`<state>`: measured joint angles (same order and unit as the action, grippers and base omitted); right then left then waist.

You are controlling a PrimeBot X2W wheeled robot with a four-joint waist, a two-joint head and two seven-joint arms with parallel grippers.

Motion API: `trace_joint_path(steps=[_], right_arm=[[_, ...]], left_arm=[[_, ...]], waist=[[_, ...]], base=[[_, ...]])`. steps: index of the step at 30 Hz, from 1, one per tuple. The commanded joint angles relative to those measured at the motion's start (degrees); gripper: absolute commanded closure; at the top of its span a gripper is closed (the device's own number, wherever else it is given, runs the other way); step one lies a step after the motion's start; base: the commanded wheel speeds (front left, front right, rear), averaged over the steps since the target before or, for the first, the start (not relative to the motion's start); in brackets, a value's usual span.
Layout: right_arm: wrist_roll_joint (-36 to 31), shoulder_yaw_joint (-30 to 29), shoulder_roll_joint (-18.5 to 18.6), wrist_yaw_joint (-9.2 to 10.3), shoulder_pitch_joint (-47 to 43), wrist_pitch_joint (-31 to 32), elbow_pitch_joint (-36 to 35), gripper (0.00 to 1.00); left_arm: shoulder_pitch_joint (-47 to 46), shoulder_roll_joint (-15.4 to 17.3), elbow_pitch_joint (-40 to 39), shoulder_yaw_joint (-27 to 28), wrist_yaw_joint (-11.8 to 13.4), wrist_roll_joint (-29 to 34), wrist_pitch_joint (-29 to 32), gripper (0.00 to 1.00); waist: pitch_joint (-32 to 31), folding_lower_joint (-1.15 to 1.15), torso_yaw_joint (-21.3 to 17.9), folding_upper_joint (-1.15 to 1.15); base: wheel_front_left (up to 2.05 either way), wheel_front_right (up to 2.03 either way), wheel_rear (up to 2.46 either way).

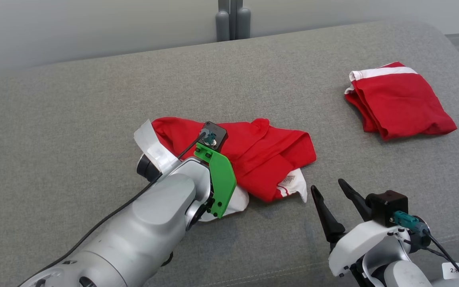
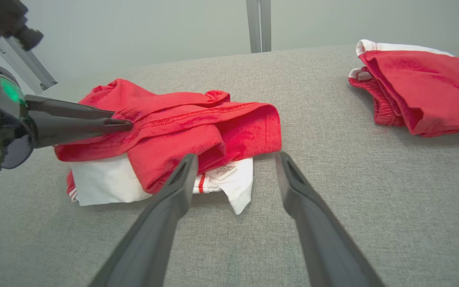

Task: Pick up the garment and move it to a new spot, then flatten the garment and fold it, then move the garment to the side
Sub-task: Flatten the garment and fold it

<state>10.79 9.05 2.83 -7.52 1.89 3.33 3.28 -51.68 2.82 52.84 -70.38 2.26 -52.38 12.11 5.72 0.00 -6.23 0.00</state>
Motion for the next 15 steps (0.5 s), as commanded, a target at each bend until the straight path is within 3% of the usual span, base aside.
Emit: trace_joint_path(steps=[1,7,15], right_arm=[[-0.16,-0.1,0.15,0.06,0.68,-0.47,0.09,0.0],[-0.03,0.17,0.15,0.06,0.85,-0.58,0.57,0.0],[0.32,1.34,0.16,0.06,0.32,-0.34,1.26,0.0]], left_arm=[[-0.35,0.19,0.31,-0.02,-0.22,-0.17,0.24,1.0],[-1.12,0.19,0.16,0.53,-0.68,-1.18,-1.97,1.0],[-6.09,0.17,-2.15,4.38,0.26,-1.67,-14.91,1.0]], waist=[[0.05,0.0,-0.06,0.0],[-0.33,0.0,0.33,0.0],[-1.93,0.0,0.34,0.0]], base=[[0.0,0.0,0.0],[0.0,0.0,0.0],[0.0,0.0,0.0]])
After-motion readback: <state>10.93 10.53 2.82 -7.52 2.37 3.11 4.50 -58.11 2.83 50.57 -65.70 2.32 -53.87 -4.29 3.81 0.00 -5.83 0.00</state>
